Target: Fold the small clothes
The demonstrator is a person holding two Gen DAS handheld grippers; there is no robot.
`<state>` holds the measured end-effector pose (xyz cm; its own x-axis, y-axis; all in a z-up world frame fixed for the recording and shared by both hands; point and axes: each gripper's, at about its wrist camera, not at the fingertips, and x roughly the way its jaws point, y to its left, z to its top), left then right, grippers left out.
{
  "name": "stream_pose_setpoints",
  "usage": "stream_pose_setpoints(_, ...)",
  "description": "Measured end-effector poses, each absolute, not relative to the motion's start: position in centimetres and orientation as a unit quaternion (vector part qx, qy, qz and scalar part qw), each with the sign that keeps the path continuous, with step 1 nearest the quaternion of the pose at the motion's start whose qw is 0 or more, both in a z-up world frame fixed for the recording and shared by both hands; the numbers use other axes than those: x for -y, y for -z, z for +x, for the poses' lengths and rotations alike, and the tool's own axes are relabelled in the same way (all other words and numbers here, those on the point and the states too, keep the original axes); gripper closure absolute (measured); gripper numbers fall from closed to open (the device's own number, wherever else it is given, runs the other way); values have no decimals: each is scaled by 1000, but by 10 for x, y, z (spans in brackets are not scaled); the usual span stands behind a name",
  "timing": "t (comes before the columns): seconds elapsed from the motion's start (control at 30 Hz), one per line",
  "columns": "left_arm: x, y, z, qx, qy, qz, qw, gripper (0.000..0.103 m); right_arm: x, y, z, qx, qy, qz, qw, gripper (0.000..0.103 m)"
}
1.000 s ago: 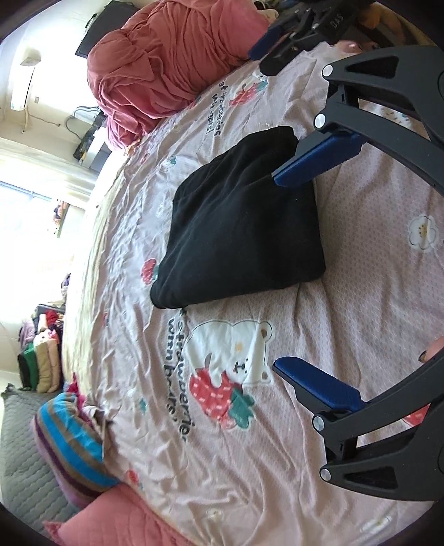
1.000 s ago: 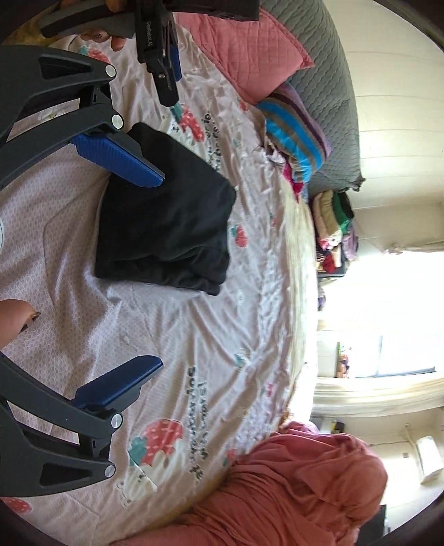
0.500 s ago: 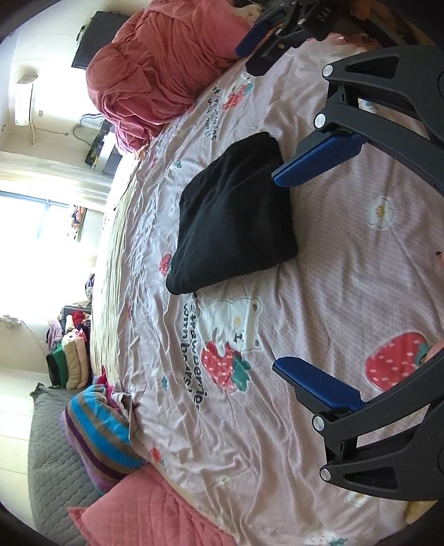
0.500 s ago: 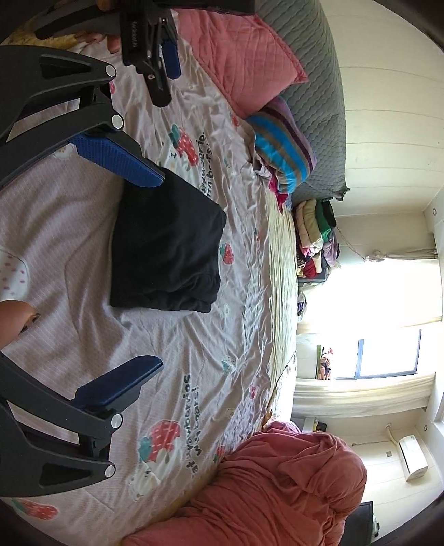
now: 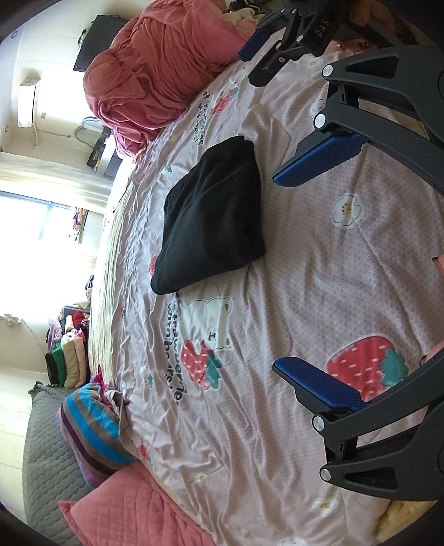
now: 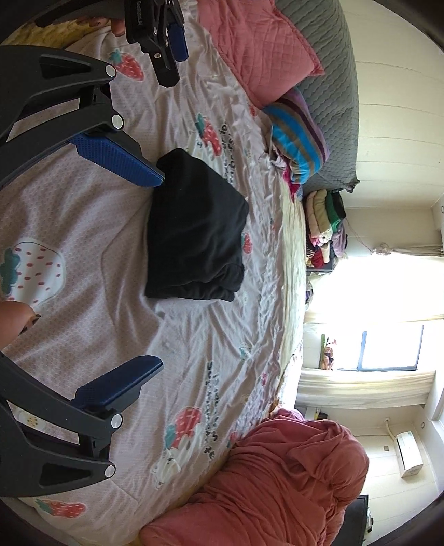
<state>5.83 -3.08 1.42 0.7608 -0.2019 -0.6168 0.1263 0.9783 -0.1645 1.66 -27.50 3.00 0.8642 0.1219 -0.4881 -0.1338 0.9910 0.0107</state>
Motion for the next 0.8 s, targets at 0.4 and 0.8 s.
stream_pose_setpoints(0.4, 28, 5, 60, -352, 72, -51, 932, 9, 268, 9, 17, -304, -52, -8, 951, 4)
stream_pose_setpoints(0.8, 26, 10, 59, -357, 63, -52, 930, 9, 269, 14, 21, -315, -48, -3, 948, 4)
